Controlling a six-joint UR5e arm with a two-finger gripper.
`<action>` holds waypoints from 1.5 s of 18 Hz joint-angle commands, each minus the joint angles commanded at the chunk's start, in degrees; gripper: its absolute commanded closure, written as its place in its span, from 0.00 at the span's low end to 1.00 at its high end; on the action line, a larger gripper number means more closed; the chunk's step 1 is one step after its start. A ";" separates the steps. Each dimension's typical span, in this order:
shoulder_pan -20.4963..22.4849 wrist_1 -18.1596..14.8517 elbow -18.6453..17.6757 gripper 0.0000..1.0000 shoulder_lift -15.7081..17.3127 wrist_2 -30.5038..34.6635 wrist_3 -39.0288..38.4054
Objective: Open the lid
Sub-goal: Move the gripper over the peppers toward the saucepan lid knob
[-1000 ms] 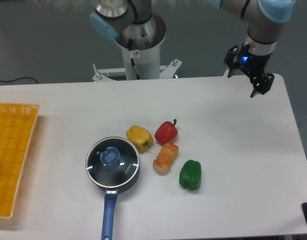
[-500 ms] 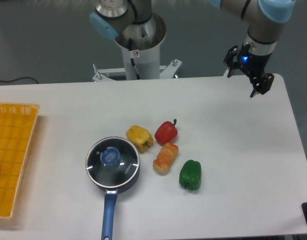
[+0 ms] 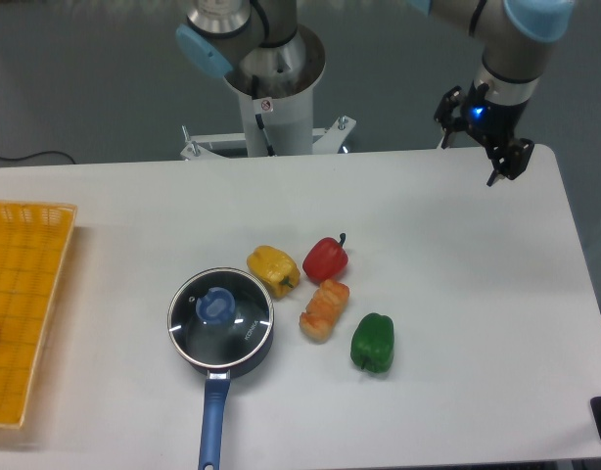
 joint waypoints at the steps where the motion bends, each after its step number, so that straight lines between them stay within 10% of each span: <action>1: -0.79 -0.09 0.00 0.00 0.09 -0.09 -0.70; 27: -20.12 2.98 -2.02 0.00 -0.44 -0.44 -23.38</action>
